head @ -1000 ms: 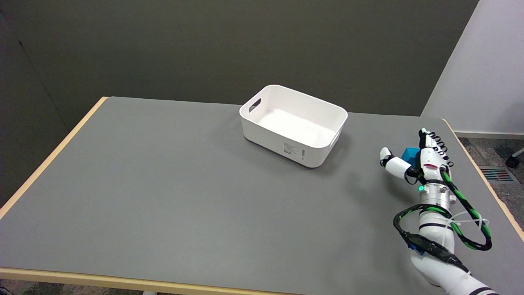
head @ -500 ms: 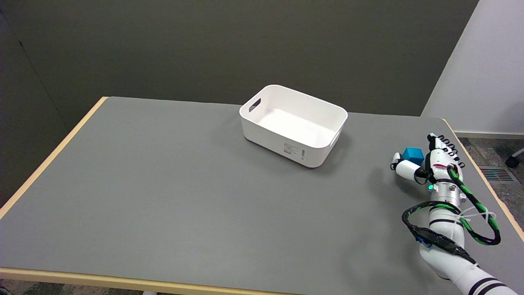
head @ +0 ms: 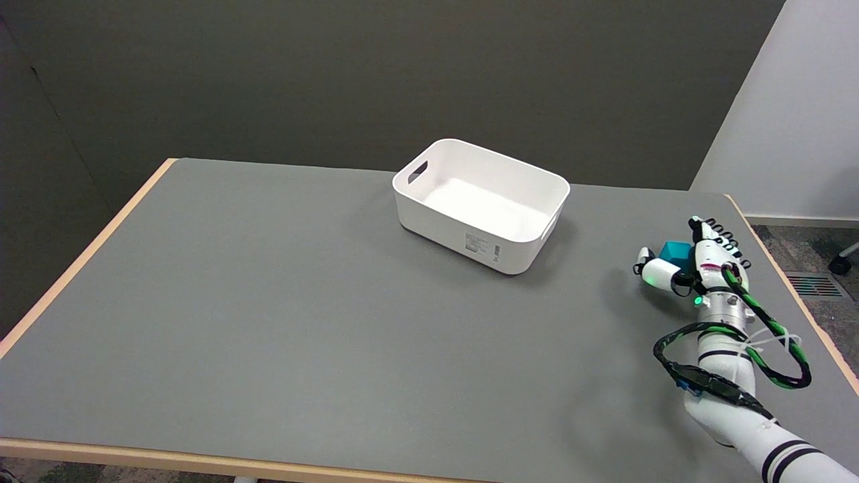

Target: Pick up blue wooden cube.

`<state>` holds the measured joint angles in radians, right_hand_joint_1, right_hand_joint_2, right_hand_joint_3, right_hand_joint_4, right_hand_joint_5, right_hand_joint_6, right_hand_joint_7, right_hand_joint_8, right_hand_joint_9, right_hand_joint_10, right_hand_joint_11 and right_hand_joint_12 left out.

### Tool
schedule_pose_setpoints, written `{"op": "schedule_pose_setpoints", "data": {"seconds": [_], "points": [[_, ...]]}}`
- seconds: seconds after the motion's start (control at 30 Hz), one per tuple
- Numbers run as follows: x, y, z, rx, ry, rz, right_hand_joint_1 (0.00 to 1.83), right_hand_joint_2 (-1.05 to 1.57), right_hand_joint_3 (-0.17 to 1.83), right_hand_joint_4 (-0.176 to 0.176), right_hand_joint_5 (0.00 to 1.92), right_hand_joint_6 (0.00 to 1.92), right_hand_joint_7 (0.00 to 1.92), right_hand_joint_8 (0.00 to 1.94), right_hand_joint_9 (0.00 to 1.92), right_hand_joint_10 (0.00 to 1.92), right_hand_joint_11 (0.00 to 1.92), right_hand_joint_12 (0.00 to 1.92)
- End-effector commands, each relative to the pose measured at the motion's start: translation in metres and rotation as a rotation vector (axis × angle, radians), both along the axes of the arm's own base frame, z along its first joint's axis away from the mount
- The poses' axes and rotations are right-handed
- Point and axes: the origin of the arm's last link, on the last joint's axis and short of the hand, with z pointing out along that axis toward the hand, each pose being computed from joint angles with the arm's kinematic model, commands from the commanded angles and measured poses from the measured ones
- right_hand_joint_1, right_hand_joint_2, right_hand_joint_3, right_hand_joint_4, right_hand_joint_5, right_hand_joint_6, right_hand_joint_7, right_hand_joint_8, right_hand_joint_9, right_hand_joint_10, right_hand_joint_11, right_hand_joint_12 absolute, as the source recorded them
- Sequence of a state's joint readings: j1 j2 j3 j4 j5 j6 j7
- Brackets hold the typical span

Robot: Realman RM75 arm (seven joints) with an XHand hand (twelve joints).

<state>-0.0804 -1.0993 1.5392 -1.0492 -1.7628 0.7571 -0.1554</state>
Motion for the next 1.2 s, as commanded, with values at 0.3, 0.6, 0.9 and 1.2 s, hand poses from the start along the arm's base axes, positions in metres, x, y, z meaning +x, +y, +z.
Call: {"op": "schedule_pose_setpoints", "data": {"seconds": [0.3, 0.6, 0.9, 1.2], "points": [[-0.007, -0.011, 0.002, 0.007, 0.003, -0.029, 0.79, 0.86, 0.85, -0.103, 0.20, 0.89, 0.42, 0.75, 0.39, 1.03, 0.16, 1.44], [-0.005, -0.012, 0.004, 0.008, 0.010, -0.031, 1.05, 1.49, -0.09, -0.169, 0.27, 1.81, 0.63, 1.74, 0.64, 1.52, 0.04, 1.92], [0.007, -0.018, 0.004, 0.043, -0.028, 0.073, 1.06, 1.41, 0.06, -0.176, 0.40, 1.79, 0.47, 1.83, 0.64, 1.91, 0.00, 1.92], [0.037, -0.033, -0.007, 0.142, -0.073, 0.259, 0.99, 1.45, 0.10, -0.176, 0.34, 1.90, 0.37, 1.94, 0.48, 1.92, 0.05, 1.92]]}}
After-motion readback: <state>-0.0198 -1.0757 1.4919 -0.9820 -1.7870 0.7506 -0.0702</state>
